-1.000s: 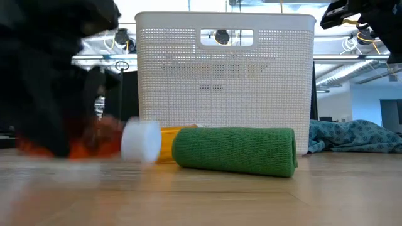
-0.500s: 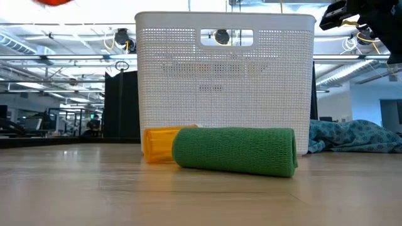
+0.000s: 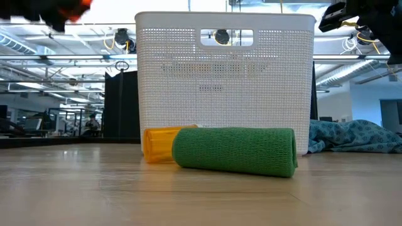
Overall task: Pick & place medical supplies in basket/bin
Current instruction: Put the red pill bottle into the white bin
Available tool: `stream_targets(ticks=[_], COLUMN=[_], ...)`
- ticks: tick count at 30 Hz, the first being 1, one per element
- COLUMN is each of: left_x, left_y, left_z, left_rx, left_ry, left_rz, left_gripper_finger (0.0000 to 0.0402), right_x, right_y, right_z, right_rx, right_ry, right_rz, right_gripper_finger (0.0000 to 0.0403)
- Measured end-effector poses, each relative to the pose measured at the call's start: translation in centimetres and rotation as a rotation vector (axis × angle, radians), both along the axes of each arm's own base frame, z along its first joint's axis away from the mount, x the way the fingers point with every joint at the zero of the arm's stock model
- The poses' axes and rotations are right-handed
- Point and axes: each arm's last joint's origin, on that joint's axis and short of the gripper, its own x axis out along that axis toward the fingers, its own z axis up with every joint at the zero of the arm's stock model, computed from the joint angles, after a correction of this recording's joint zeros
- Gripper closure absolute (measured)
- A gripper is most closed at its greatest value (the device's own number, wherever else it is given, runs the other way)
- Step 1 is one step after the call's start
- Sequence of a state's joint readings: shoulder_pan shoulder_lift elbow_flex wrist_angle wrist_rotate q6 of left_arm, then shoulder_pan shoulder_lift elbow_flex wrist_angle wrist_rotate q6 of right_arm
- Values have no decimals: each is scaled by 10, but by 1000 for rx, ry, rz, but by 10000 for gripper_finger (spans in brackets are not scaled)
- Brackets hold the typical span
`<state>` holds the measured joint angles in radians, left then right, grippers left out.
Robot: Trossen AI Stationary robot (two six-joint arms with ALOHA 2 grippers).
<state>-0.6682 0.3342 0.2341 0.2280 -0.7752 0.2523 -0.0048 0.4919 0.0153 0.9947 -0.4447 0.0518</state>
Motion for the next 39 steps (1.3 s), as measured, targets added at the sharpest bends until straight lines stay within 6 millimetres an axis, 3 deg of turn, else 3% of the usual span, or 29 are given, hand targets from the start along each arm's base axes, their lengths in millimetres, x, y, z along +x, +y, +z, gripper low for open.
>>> stream_targets(ticks=[4, 8, 11, 17, 22, 25, 28, 31, 33, 36, 39], left_x=[-6, -6, -7, 6, 51, 97, 150, 203, 234, 274, 300], left_y=[15, 24, 29, 29, 28, 34, 48, 67, 80, 97, 110], left_z=[-25, -27, -5, 68, 131, 160, 171, 162, 145, 100, 48], left_rx=[-66, -135, -188, -131, -88, -93, -70, -65, -75, -116, -173], left_ry=[-31, -67, -121, -126, 45, 172, 309, 448, 536, 680, 822], left_rz=[130, 204, 212, 181, 251, 243, 197, 160, 143, 129, 94], left_gripper_finger=[235, 233, 232, 232, 232, 232, 232, 232, 232, 232, 231], right_x=[0, 1, 1, 1, 1, 1, 1, 1, 1, 1, 1], right_y=[0, 0, 0, 0, 0, 0, 0, 0, 0, 0, 0], right_z=[-1, -1, -1, -1, -1, -1, -1, -1, -1, -1, -2], right_rx=[-5, -3, 0, 0, 6, 7, 7, 7, 7, 12, 18], right_ry=[6, 9, 12, 12, 16, 16, 16, 16, 16, 19, 33], right_rz=[-3, -2, 0, -2, 2, 1, 1, 1, 2, 5, 10], right_gripper_finger=[403, 403, 403, 403, 403, 403, 403, 403, 403, 403, 403])
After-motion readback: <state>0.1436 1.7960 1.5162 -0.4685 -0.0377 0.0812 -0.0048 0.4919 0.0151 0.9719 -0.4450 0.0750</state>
